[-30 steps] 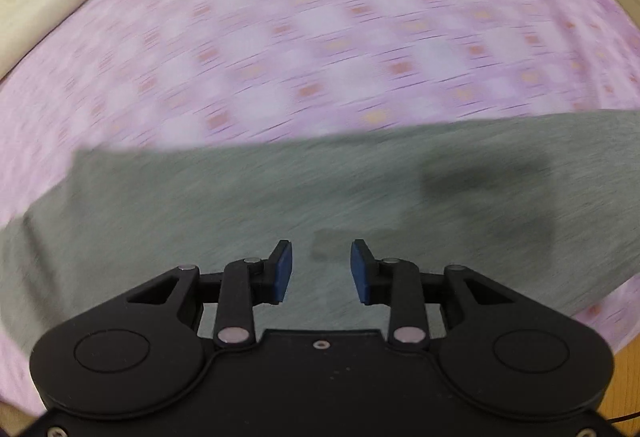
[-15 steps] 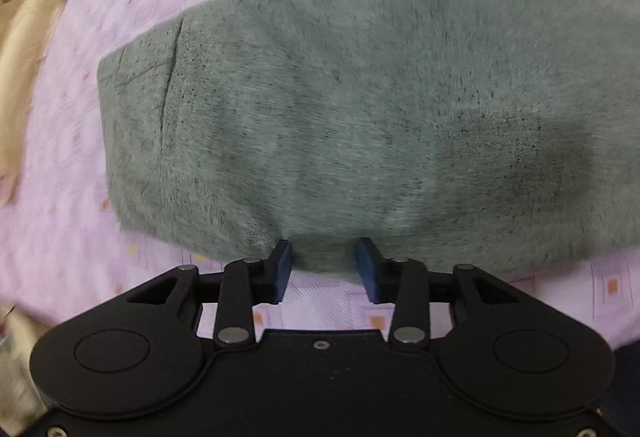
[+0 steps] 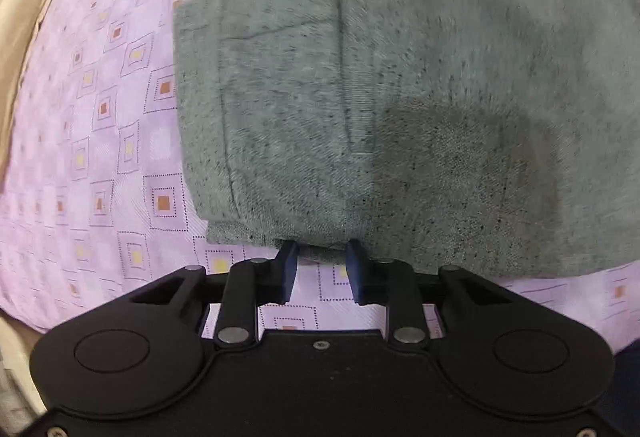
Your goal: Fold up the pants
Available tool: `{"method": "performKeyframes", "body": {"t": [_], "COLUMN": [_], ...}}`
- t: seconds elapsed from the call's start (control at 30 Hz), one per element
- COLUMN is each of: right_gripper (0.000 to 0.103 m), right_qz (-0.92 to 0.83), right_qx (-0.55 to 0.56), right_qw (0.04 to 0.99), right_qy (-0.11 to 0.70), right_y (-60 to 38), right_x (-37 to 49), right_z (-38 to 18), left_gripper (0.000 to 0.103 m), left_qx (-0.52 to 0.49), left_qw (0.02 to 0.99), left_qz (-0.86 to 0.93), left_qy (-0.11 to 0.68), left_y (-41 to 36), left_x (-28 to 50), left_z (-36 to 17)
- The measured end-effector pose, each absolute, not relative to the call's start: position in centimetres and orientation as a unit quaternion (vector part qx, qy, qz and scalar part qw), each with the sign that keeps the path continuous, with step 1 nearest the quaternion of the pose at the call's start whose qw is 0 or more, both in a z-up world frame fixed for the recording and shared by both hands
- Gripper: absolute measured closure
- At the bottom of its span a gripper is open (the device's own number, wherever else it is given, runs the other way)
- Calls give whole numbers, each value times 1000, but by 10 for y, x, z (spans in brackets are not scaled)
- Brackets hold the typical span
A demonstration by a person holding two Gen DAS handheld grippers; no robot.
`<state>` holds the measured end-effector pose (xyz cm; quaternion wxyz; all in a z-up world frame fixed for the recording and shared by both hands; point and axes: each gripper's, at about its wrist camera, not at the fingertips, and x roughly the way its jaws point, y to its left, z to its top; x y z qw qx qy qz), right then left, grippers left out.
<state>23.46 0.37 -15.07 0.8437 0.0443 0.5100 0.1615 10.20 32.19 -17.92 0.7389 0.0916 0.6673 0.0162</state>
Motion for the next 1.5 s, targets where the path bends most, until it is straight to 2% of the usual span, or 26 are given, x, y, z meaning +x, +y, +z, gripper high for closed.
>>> {"method": "performKeyframes", "body": {"t": [0.23, 0.4, 0.47, 0.57, 0.73, 0.83, 0.93, 1.0, 1.07, 1.13, 1.2, 1.3, 1.43, 1.5], "right_gripper": [70, 71, 97, 99, 101, 101, 102, 101, 94, 74, 73, 73, 74, 74], "right_qz": [189, 211, 231, 247, 217, 197, 179, 170, 163, 147, 156, 193, 198, 187], "right_qx": [28, -3, -31, -46, -40, -48, -52, -40, -30, -26, -20, -3, -19, -17], "right_qw": [833, 793, 788, 792, 825, 826, 810, 806, 822, 853, 870, 844, 800, 772], "right_qy": [519, 571, 570, 556, 520, 525, 556, 565, 545, 499, 468, 500, 566, 608], "right_y": [46, 73, 81, 83, 74, 77, 86, 82, 78, 73, 68, 71, 80, 78], "right_x": [299, 312, 298, 272, 279, 299, 317, 319, 314, 301, 281, 248, 192, 164], "right_z": [-173, -207, -207, -193, -173, -185, -214, -219, -205, -179, -156, -151, -183, -201], "left_gripper": [64, 64, 64, 57, 56, 56, 55, 54, 59, 60, 60, 59, 56, 54], "left_qx": [-12, 11, 18, 55, 100, 124, 99, 79, 50, 31, 35, 51, 110, 125], "left_qw": [786, 800, 814, 816, 786, 788, 787, 786, 790, 807, 831, 832, 786, 787], "left_qz": [33, 48, 38, 36, 16, 4, 3, 5, 6, 11, 6, -22, -4, 3], "left_qy": [618, 598, 580, 574, 609, 602, 609, 613, 611, 590, 555, 553, 609, 604], "left_y": [360, 364, 363, 355, 354, 349, 356, 363, 371, 379, 378, 366, 350, 349], "left_x": [117, 122, 117, 123, 118, 115, 118, 119, 117, 117, 115, 124, 126, 118], "left_z": [-140, -123, -119, -135, -178, -177, -177, -175, -159, -139, -120, -124, -170, -174]}}
